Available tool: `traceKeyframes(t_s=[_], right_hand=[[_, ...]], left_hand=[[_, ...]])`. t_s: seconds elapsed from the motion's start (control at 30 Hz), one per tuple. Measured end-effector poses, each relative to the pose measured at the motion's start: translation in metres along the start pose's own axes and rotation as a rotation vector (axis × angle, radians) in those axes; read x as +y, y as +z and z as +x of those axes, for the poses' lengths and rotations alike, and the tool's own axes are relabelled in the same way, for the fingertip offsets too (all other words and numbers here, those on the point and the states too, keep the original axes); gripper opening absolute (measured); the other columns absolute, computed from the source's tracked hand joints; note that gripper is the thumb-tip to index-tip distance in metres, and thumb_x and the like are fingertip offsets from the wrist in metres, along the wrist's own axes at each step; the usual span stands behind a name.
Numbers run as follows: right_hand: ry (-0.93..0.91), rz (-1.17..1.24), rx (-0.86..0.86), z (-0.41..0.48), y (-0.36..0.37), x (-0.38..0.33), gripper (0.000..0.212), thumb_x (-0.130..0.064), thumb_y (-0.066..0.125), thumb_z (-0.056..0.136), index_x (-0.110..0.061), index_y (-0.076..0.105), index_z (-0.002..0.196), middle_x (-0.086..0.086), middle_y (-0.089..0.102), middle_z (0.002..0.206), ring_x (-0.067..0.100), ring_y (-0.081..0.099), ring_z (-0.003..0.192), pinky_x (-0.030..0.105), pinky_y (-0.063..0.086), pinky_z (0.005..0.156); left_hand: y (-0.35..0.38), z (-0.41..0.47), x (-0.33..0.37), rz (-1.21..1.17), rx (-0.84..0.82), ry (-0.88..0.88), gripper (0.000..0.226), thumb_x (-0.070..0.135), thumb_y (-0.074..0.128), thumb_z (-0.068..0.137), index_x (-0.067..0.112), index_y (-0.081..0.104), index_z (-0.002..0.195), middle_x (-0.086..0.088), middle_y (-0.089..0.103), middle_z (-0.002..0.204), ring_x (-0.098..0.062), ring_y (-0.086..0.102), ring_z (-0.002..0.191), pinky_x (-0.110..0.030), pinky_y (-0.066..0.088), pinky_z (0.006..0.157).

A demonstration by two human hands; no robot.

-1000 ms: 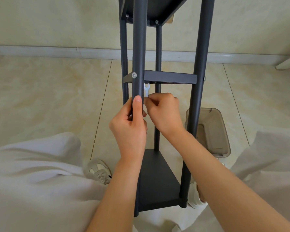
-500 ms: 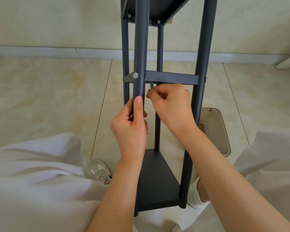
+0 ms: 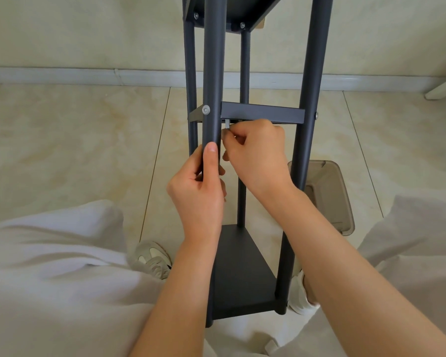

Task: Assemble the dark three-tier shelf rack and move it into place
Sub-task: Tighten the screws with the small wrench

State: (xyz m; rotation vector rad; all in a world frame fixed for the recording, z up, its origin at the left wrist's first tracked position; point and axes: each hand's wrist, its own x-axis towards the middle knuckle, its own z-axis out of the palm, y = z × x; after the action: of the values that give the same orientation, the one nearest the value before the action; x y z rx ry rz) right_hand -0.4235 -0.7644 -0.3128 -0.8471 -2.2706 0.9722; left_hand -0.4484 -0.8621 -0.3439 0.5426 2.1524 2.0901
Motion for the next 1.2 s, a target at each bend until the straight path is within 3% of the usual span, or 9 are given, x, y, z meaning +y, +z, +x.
traceKeyframes(t_s=[0.17,0.33,0.47,0.6,0.7,0.8,0.9,1.1,1.2], right_hand=[[-0.076,0.036,0.093,-0.003,0.015,0.009,0.034,-0.009,0.057,0.097,0.003,0.064,0.066,0.011,0.061,0.058,0.026,0.055,0.052,0.028,0.044,0.058],[-0.164,0.096,0.247,-0.002,0.032,0.017,0.039,-0.001,0.062,0.092,-0.004,0.050,0.055,-0.002,0.037,0.049,0.008,0.027,0.045,0.014,0.030,0.049],[-0.193,0.121,0.272,0.001,0.039,0.023,0.037,-0.001,0.062,0.093,-0.003,0.053,0.057,-0.004,0.040,0.051,0.006,0.029,0.045,0.012,0.030,0.050],[-0.209,0.120,0.293,0.002,0.041,0.023,0.033,0.000,0.063,0.092,-0.002,0.057,0.060,-0.002,0.046,0.053,0.006,0.034,0.048,0.011,0.032,0.051],[-0.192,0.100,0.259,0.002,0.042,0.023,0.035,0.000,0.061,0.092,-0.003,0.055,0.058,-0.002,0.043,0.051,0.003,0.033,0.046,0.012,0.030,0.049],[-0.141,0.071,0.172,-0.006,0.039,0.028,0.037,-0.002,0.059,0.094,0.001,0.055,0.057,0.006,0.048,0.049,0.020,0.043,0.045,0.028,0.038,0.049],[-0.066,0.040,0.078,-0.025,0.025,0.032,0.035,-0.008,0.058,0.096,0.000,0.060,0.063,0.007,0.052,0.051,0.022,0.049,0.048,0.031,0.043,0.055],[0.099,-0.097,-0.096,-0.041,-0.022,0.025,0.031,-0.016,0.059,0.097,-0.012,0.063,0.067,-0.012,0.049,0.053,0.005,0.053,0.050,0.010,0.036,0.049],[0.145,-0.156,-0.168,-0.029,-0.053,0.015,0.021,-0.020,0.059,0.097,-0.015,0.072,0.080,-0.011,0.058,0.061,0.001,0.055,0.052,0.006,0.039,0.047]], left_hand=[[0.000,0.001,0.001,0.004,-0.001,0.007,0.036,0.033,0.054,0.103,0.025,0.058,0.068,0.010,0.053,0.054,-0.015,0.052,0.043,-0.023,0.041,0.045],[0.000,0.003,0.000,-0.021,0.003,-0.002,0.042,0.029,0.055,0.104,0.027,0.054,0.062,0.008,0.050,0.053,-0.020,0.050,0.041,-0.025,0.040,0.044],[-0.001,0.003,-0.003,-0.026,-0.001,0.001,0.042,0.030,0.054,0.104,0.014,0.059,0.066,-0.003,0.056,0.058,-0.021,0.052,0.041,-0.026,0.040,0.045],[-0.002,0.002,-0.004,-0.033,0.007,0.001,0.040,0.031,0.054,0.104,0.012,0.062,0.069,-0.003,0.059,0.061,-0.021,0.054,0.042,-0.025,0.041,0.044],[-0.001,0.003,-0.004,-0.033,0.013,-0.007,0.041,0.030,0.054,0.104,0.011,0.062,0.069,-0.003,0.059,0.061,-0.022,0.053,0.041,-0.026,0.041,0.044],[-0.001,0.004,-0.005,-0.041,0.008,-0.016,0.042,0.029,0.054,0.104,0.012,0.061,0.067,-0.001,0.058,0.060,-0.023,0.052,0.041,-0.027,0.040,0.045],[-0.002,0.004,-0.005,-0.047,0.012,-0.025,0.040,0.030,0.055,0.104,0.012,0.063,0.069,0.000,0.059,0.061,-0.022,0.052,0.041,-0.027,0.041,0.044],[-0.002,0.002,-0.003,-0.034,-0.003,-0.012,0.035,0.029,0.058,0.103,0.008,0.067,0.076,0.000,0.059,0.060,-0.018,0.052,0.042,-0.025,0.042,0.043],[-0.002,0.002,-0.003,-0.024,-0.012,-0.002,0.026,0.028,0.064,0.099,0.009,0.070,0.081,0.002,0.057,0.058,-0.017,0.052,0.043,-0.026,0.043,0.042]])
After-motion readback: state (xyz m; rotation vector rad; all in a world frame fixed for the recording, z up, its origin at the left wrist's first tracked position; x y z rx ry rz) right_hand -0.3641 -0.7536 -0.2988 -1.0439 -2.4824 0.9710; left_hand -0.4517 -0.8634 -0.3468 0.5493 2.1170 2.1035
